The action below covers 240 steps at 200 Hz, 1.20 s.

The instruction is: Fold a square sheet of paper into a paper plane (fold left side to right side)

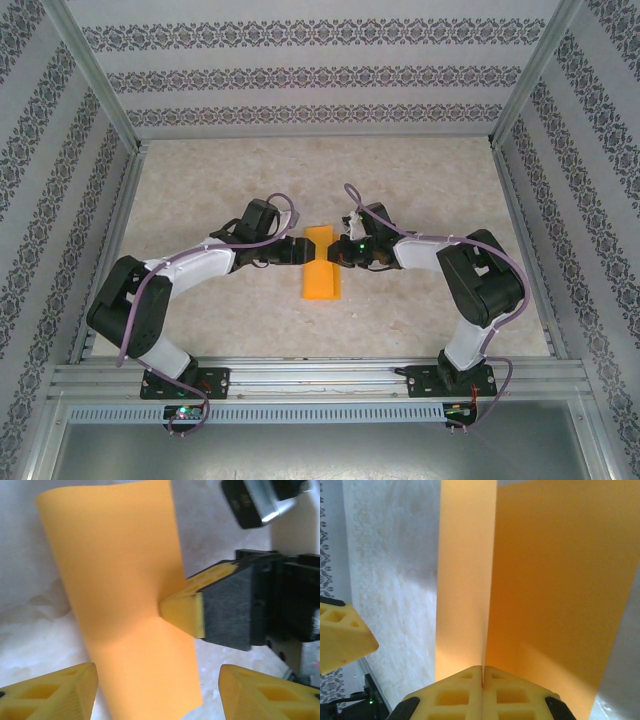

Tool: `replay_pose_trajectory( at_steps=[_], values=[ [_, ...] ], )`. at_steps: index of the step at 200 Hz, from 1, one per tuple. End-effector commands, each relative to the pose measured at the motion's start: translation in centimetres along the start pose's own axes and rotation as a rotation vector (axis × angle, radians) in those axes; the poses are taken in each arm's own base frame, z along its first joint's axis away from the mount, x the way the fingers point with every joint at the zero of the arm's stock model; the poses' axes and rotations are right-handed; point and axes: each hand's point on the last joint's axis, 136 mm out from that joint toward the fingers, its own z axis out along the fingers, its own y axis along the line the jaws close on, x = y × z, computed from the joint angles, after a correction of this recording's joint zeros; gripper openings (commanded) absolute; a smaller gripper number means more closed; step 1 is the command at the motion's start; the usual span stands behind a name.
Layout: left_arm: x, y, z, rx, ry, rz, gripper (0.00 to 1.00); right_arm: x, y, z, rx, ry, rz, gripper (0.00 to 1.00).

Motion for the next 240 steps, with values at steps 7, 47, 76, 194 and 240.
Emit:
replay_pose_trajectory(
  at_steps=[7,47,76,194,240],
  values=[
    [1.8,2.1,1.5,-0.091,0.095,-0.031,0.65,0.0,-0.9,0.4,0.067,0.012,-0.028,0.01],
    [1.9,2.0,3.5,-0.07,0.137,-0.044,0.65,0.1,-1.4,0.5,0.101,0.022,-0.036,0.01],
    [1.9,2.0,4.4,-0.068,0.158,-0.05,0.65,0.2,-1.6,0.5,0.11,0.026,-0.039,0.03],
    [4.2,4.8,6.9,-0.244,0.257,-0.099,0.42,-0.2,-1.9,-0.6,0.16,-0.002,-0.041,0.26],
    [5.4,5.7,7.5,-0.305,0.283,-0.113,0.41,-1.4,-3.1,-4.8,0.276,-0.116,-0.045,0.46]
  ],
)
